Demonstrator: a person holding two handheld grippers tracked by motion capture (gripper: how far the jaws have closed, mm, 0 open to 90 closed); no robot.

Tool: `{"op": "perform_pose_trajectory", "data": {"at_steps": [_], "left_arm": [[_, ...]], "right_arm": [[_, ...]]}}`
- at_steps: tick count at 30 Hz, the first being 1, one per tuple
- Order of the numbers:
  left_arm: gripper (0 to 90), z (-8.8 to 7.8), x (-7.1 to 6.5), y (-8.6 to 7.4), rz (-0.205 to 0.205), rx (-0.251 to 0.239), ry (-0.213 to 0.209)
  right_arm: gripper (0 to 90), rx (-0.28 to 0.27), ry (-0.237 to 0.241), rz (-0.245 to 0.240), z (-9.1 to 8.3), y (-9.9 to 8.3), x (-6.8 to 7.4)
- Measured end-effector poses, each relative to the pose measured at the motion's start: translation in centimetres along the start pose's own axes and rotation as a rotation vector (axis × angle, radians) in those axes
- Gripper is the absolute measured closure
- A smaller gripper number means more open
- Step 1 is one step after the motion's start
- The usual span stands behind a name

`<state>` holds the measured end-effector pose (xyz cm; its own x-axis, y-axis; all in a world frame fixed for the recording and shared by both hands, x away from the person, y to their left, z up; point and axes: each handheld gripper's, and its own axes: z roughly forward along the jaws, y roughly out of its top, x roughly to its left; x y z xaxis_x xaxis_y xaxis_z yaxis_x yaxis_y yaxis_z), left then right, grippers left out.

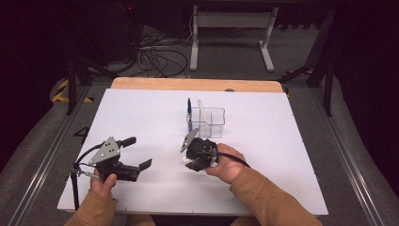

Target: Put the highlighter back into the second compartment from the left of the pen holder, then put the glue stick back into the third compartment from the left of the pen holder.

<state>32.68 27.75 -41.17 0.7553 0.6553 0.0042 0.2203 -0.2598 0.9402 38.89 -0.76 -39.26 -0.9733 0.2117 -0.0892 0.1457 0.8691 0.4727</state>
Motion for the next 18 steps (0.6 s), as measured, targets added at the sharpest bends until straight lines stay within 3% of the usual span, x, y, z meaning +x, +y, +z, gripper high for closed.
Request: {"op": "perform_pose_trajectory", "data": {"at_steps": [8, 18], "left_arm": [[4.5, 0.2, 0.0, 0.0, 0.008, 0.004, -0.002], [4.5, 0.2, 0.0, 0.1, 0.01, 0.004, 0.0]], "right_arm": [[67.7, -0.066, -0.01, 0.005, -1.5, -0.1, -0.2], [67.7, -0.212, -0.033, 0.029, -3.4, -0.4, -0.7]]}}
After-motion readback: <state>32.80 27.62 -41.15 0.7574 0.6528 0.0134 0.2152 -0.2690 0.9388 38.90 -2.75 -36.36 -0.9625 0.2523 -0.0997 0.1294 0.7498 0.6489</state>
